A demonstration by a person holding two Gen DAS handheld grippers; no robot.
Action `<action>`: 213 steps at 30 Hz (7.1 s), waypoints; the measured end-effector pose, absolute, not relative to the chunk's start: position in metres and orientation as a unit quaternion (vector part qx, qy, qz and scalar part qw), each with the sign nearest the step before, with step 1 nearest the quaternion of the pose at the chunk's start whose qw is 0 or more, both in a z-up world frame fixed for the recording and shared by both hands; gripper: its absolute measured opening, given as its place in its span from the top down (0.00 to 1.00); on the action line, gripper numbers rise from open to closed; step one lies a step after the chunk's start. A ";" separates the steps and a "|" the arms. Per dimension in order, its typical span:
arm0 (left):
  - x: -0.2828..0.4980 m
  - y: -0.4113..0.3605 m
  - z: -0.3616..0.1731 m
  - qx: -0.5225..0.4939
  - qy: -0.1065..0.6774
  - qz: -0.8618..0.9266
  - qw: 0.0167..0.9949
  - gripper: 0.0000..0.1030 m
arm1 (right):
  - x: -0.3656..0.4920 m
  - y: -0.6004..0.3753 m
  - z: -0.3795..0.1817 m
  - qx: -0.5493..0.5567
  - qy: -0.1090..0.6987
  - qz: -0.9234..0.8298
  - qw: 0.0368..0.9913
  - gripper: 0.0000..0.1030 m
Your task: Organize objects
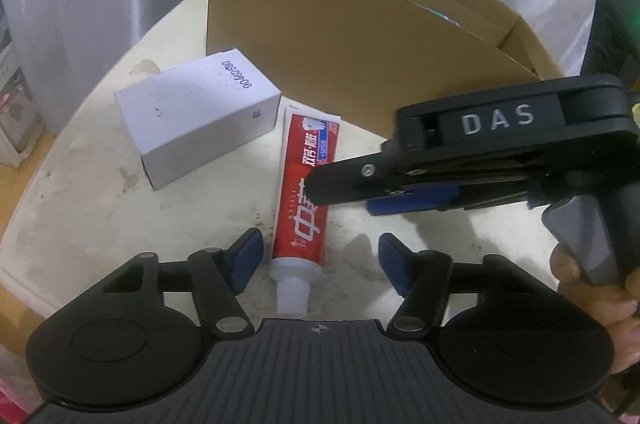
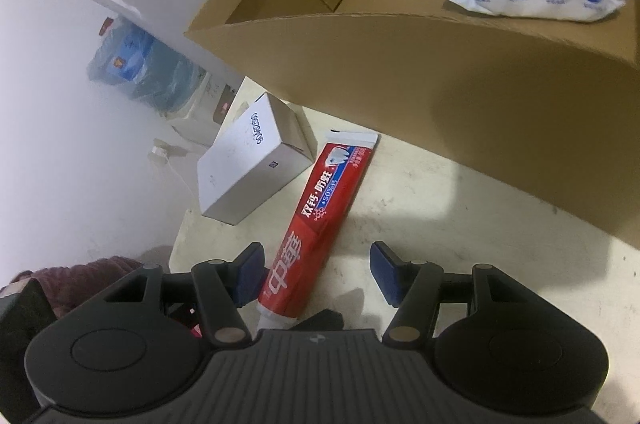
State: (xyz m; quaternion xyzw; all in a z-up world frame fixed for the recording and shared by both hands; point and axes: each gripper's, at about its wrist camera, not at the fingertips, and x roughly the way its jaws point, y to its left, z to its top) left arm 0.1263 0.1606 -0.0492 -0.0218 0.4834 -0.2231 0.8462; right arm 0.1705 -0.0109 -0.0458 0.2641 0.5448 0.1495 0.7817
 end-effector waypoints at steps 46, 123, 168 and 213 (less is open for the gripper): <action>0.038 0.117 -0.044 -0.020 0.514 -0.277 0.812 0.47 | 0.063 -0.058 -0.026 0.289 0.510 0.163 0.794 0.47; 0.024 0.137 -0.032 -0.022 0.490 -0.255 0.833 0.35 | 0.024 -0.037 0.088 0.101 0.351 0.151 0.919 0.00; 0.035 0.148 -0.042 -0.045 0.515 -0.260 0.815 0.43 | 0.080 -0.007 -0.023 0.108 0.539 0.158 0.820 0.67; 0.031 0.138 -0.050 -0.074 0.545 -0.301 0.779 0.46 | 0.055 -0.027 -0.030 0.192 0.547 0.161 0.798 0.71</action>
